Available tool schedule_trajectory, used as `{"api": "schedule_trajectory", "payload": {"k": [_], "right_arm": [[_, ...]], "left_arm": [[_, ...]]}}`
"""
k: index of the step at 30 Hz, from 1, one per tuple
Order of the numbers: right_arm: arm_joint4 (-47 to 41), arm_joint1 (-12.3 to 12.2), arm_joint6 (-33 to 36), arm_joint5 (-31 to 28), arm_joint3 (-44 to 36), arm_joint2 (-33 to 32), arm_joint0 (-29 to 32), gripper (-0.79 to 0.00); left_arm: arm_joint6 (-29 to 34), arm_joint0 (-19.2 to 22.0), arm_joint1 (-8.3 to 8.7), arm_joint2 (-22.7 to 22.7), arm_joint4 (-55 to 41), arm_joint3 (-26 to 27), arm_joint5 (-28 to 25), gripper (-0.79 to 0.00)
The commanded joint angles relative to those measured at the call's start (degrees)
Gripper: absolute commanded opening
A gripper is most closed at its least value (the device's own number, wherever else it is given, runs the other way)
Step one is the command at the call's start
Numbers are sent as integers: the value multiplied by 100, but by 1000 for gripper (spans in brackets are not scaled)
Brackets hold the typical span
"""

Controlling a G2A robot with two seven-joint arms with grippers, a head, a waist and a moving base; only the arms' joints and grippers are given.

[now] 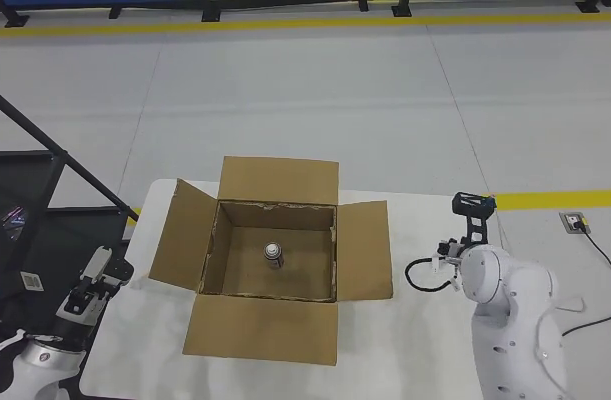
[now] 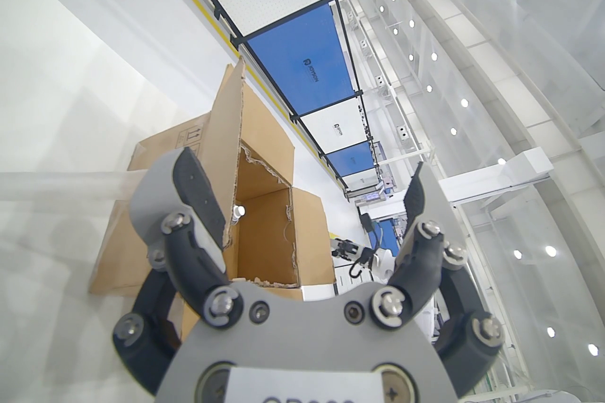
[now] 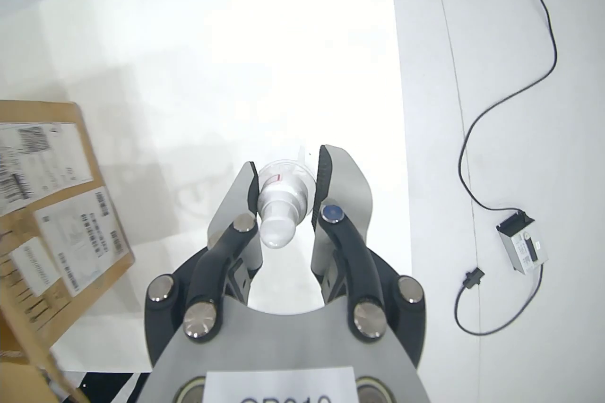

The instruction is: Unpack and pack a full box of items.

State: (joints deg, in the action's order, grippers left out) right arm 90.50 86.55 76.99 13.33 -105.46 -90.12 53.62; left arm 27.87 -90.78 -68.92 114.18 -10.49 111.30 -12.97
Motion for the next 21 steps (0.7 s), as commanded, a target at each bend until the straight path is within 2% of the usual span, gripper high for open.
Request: {"api": "schedule_trajectory", "payload": {"k": [1, 6, 10, 15, 21], "right_arm": [[-101, 15, -58, 54, -513, 123, 47, -785], [-311, 85, -477, 336, -1484, 806, 121, -785], [-159, 148, -767, 303, -1551, 1682, -67, -785], [-32, 289, -960, 373, -998, 2869, -525, -785], [-34, 535, -855, 493, 571, 3865, -1313, -785]], "left_arm": [[0, 0, 0, 0, 0, 0, 0, 0], [0, 0, 0, 0, 0, 0, 0, 0], [0, 0, 0, 0, 0, 0, 0, 0], [0, 0, 0, 0, 0, 0, 0, 0], [0, 0, 0, 0, 0, 0, 0, 0]]}}
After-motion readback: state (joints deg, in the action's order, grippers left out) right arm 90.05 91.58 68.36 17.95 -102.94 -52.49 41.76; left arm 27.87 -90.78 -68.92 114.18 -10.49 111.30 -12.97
